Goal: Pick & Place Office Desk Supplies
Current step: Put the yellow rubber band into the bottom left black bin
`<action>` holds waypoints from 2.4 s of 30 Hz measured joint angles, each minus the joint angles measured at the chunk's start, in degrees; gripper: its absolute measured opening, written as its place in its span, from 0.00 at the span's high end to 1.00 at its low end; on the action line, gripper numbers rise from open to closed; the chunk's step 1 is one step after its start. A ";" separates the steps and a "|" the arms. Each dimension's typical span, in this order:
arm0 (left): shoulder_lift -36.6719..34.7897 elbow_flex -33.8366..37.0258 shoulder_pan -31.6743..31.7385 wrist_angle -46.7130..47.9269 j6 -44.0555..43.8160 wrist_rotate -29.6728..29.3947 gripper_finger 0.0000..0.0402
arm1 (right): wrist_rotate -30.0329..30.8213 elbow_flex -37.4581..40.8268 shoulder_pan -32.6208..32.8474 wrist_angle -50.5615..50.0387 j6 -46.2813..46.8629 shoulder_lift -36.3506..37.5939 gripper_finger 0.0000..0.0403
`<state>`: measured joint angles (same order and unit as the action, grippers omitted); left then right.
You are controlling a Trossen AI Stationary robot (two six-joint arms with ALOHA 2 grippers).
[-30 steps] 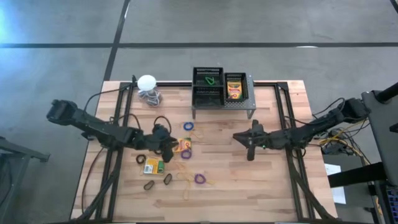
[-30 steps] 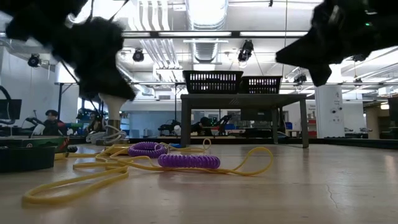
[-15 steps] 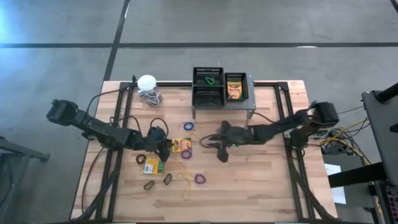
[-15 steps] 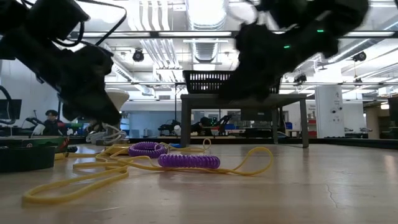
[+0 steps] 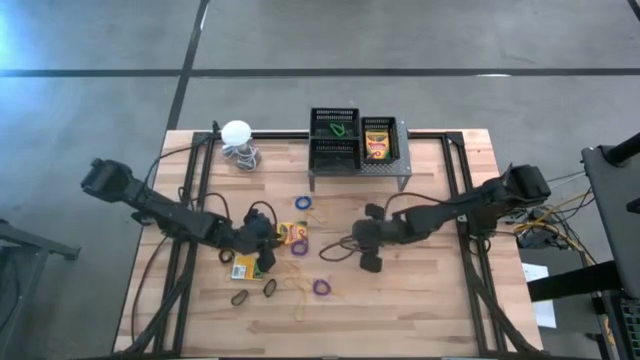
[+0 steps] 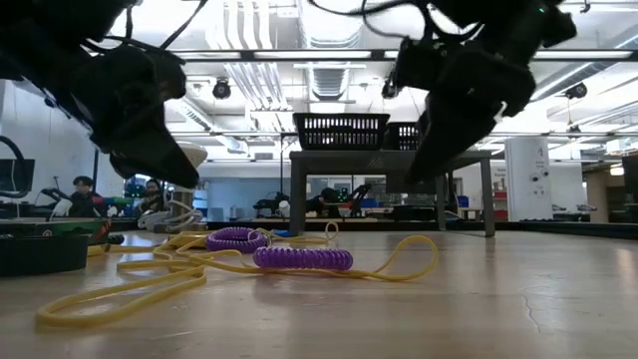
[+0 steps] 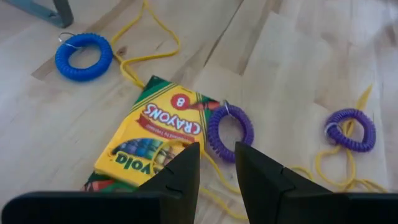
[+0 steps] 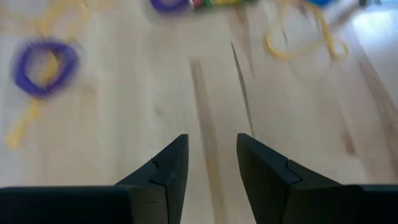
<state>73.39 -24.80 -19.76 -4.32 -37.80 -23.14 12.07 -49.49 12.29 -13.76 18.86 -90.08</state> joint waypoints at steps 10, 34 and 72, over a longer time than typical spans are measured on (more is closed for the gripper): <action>10.09 -8.02 -2.14 -0.38 2.97 0.09 0.74 | 0.62 11.01 1.75 30.08 0.63 -2.17 0.69; 9.08 -2.90 -3.74 -1.54 -5.75 -0.69 0.74 | -8.20 8.17 7.58 38.59 -1.00 -8.96 0.58; 3.26 -2.92 -4.14 -2.13 7.75 -0.53 0.74 | 5.81 -19.25 17.83 -8.64 13.57 -6.68 0.98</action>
<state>76.65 -27.73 -23.90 -6.46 -30.05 -23.67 17.88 -68.74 30.12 -22.40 32.44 -96.76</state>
